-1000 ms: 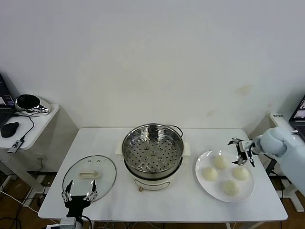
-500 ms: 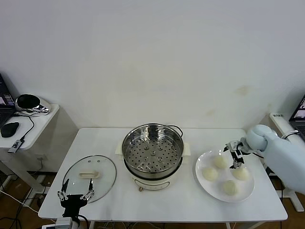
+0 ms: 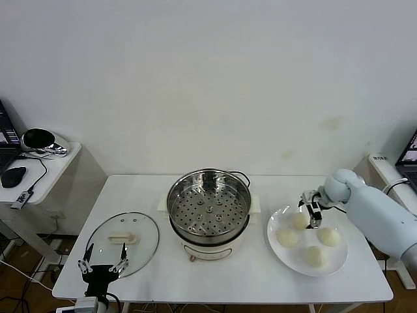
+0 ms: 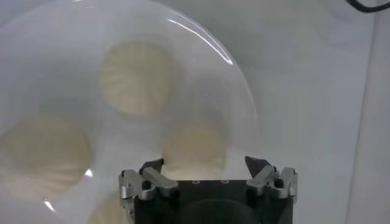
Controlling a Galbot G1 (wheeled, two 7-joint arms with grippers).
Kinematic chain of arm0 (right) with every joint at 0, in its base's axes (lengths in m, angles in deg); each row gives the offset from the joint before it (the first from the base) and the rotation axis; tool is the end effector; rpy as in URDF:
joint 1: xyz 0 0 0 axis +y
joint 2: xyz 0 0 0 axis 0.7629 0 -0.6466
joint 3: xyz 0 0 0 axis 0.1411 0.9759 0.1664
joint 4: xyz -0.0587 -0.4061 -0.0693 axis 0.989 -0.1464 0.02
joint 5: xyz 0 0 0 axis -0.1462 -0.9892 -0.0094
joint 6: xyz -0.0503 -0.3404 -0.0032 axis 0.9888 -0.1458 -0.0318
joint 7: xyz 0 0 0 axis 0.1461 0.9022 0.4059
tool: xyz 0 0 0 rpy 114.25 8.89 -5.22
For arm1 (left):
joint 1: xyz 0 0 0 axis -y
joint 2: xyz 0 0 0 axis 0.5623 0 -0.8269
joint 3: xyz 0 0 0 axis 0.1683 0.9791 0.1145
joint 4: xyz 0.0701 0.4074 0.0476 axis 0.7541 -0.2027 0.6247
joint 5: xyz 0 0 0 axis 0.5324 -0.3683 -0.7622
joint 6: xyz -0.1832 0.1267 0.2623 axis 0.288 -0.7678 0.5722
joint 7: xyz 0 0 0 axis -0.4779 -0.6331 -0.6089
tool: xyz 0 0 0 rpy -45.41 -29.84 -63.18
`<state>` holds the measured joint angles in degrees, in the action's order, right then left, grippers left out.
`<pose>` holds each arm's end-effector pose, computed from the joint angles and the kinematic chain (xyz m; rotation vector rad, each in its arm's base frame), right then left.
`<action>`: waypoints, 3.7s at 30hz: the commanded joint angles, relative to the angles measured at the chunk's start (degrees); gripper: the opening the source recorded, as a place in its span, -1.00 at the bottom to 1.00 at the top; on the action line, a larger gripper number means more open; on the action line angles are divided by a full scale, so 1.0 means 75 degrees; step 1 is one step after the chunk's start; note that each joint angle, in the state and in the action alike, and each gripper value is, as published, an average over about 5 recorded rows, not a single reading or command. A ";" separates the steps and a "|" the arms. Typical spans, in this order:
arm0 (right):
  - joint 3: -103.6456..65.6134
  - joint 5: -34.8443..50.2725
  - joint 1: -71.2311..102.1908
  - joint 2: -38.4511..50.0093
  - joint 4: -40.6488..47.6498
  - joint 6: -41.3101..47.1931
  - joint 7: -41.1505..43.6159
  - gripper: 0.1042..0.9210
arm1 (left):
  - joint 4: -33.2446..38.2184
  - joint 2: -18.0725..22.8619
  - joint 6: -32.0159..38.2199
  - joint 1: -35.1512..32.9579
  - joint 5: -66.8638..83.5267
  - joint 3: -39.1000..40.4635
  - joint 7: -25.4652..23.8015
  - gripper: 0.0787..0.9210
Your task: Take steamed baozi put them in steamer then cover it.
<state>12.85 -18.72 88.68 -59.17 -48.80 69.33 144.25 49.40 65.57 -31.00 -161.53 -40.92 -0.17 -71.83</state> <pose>0.5638 -0.2275 -0.2727 1.1988 -1.3563 1.4615 0.0942 0.0835 -0.3734 0.2333 -2.9078 -0.3265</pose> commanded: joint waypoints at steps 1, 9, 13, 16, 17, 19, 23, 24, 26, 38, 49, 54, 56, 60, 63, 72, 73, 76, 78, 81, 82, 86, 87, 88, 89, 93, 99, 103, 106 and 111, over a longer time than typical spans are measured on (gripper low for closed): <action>0.0069 -0.0071 -0.0032 -0.0170 0.0251 0.0020 0.0012 0.64 | 0.0009 -0.0007 -0.0003 -0.0007 0.0001 0.0000 -0.0003 0.77; 0.0085 -0.0116 0.0010 -0.0140 0.0226 -0.0020 0.0048 0.33 | 0.0062 0.0002 -0.0002 -0.0032 0.0004 -0.0011 -0.0001 0.77; 0.0164 0.0018 -0.0096 -0.0032 0.0084 -0.0049 0.0042 0.22 | 0.0080 -0.0002 -0.0003 -0.0043 0.0007 -0.0011 0.0005 0.77; 0.0355 0.0236 -0.0272 0.0137 -0.0148 -0.0052 0.0042 0.19 | 0.0097 -0.0010 -0.0003 -0.0045 0.0007 -0.0016 0.0009 0.77; 0.0444 0.0334 -0.0350 0.0216 -0.0265 -0.0054 0.0044 0.18 | 0.0105 -0.0011 -0.0002 -0.0046 0.0008 -0.0017 0.0011 0.77; 0.0665 0.0585 -0.0567 0.0430 -0.0575 -0.0045 0.0049 0.18 | 0.0124 -0.0008 -0.0002 -0.0049 0.0009 -0.0017 0.0012 0.77; 0.1165 0.1130 -0.1251 0.0964 -0.1251 -0.0054 0.0079 0.18 | 0.0156 -0.0005 0.0000 -0.0056 0.0015 -0.0011 0.0010 0.77; 0.1274 0.1296 -0.1500 0.1084 -0.1400 -0.0063 0.0093 0.18 | 0.0162 -0.0010 0.0001 -0.0059 0.0018 -0.0011 0.0008 0.77; 0.1526 0.1689 -0.2104 0.1284 -0.1675 -0.0084 0.0126 0.18 | 0.0166 -0.0029 0.0003 -0.0062 0.0031 -0.0011 0.0004 0.77; 0.3772 0.3715 -0.5830 0.0053 -0.1754 -0.0816 -0.0013 0.18 | 0.0167 -0.0152 -0.0008 0.0049 0.0185 0.0024 -0.0021 0.77; 0.4979 0.4028 -0.6120 -0.2817 -0.1023 -0.2168 -0.0510 0.18 | 0.0170 -0.0327 -0.0015 0.0147 0.0411 -0.0143 -0.0040 0.77; 0.5311 0.3593 -0.5855 -0.3728 -0.0531 -0.2997 -0.0531 0.18 | 0.0245 -0.0331 -0.0030 0.0179 0.0421 -0.0185 -0.0044 0.77; 0.5373 0.3182 -0.5705 -0.3972 -0.0298 -0.3337 -0.0539 0.19 | 0.0274 -0.0326 -0.0033 0.0184 0.0431 -0.0222 -0.0045 0.77; 0.5482 0.2182 -0.5351 -0.4314 0.0164 -0.3973 -0.0585 0.21 | 0.0315 -0.0317 -0.0034 0.0169 0.0449 -0.0317 -0.0048 0.77; 0.5575 0.1804 -0.5102 -0.4385 0.0263 -0.4290 -0.0614 0.22 | 0.0375 -0.0298 -0.0030 0.0119 0.0462 -0.0387 -0.0050 0.77; 0.5494 0.0770 -0.4580 -0.4619 0.0825 -0.4954 -0.0977 0.22 | 0.0429 -0.0225 -0.0011 0.0070 0.0477 -0.0497 -0.0050 0.77; 0.5469 0.0663 -0.4551 -0.4651 0.0894 -0.4990 -0.1006 0.22 | 0.0429 -0.0218 -0.0011 0.0074 0.0477 -0.0492 -0.0051 0.77; 0.5425 0.0371 -0.4492 -0.4723 0.1062 -0.5074 -0.1047 0.23 | 0.0421 -0.0207 -0.0012 0.0090 0.0477 -0.0477 -0.0053 0.77; 0.5406 0.0189 -0.4459 -0.4748 0.1145 -0.5130 -0.1059 0.24 | 0.0412 -0.0208 -0.0011 0.0099 0.0480 -0.0474 -0.0052 0.77; 0.5387 0.0014 -0.4412 -0.4765 0.1237 -0.5182 -0.1072 0.24 | 0.0412 -0.0208 -0.0010 0.0098 0.0498 -0.0476 -0.0052 0.77; 0.5385 -0.0018 -0.4400 -0.4768 0.1263 -0.5190 -0.1074 0.24 | 0.0414 -0.0208 -0.0009 0.0095 0.0502 -0.0477 -0.0052 0.77; 0.5370 -0.0119 -0.4352 -0.4798 0.1399 -0.5243 -0.1116 0.25 | 0.0411 -0.0208 -0.0003 0.0089 0.0512 -0.0475 -0.0051 0.77; 0.5366 -0.0105 -0.4346 -0.4804 0.1422 -0.5250 -0.1138 0.27 | 0.0410 -0.0209 -0.0003 0.0092 0.0515 -0.0474 -0.0050 0.77; 0.5364 -0.0065 -0.4347 -0.4803 0.1431 -0.5251 -0.1162 0.32 | 0.0410 -0.0209 -0.0003 0.0096 0.0520 -0.0474 -0.0049 0.77; 0.5364 0.0011 -0.4361 -0.4793 0.1415 -0.5238 -0.1178 0.36 | 0.0413 -0.0208 -0.0003 0.0099 0.0525 -0.0474 -0.0048 0.77; 0.5418 0.0948 -0.4723 -0.4544 0.0992 -0.4889 -0.0980 0.62 | 0.0432 -0.0197 -0.0006 0.0104 0.0537 -0.0470 -0.0044 0.77; 0.6108 0.3483 -0.6144 -0.3170 -0.1166 -0.2538 -0.0241 0.76 | 0.0491 -0.0209 -0.0017 0.0093 0.0553 -0.0486 -0.0042 0.77; 0.6621 0.4708 -0.7014 -0.1754 -0.2691 -0.0252 -0.0168 0.76 | 0.0563 -0.0238 -0.0023 0.0080 0.0604 -0.0510 -0.0044 0.77; 0.7013 0.5440 -0.7496 -0.0657 -0.3862 0.1554 -0.0300 0.76 | 0.0606 -0.0254 -0.0026 0.0090 0.0612 -0.0485 -0.0045 0.77; 0.7467 0.5694 -0.7839 0.1003 -0.5262 0.3202 -0.0375 0.76 | 0.0650 -0.0300 -0.0020 0.0065 0.0615 -0.0433 -0.0045 0.77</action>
<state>62.44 10.90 38.78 -72.26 -67.15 65.57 140.66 54.20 63.35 -31.16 -161.00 -36.36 -3.46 -72.14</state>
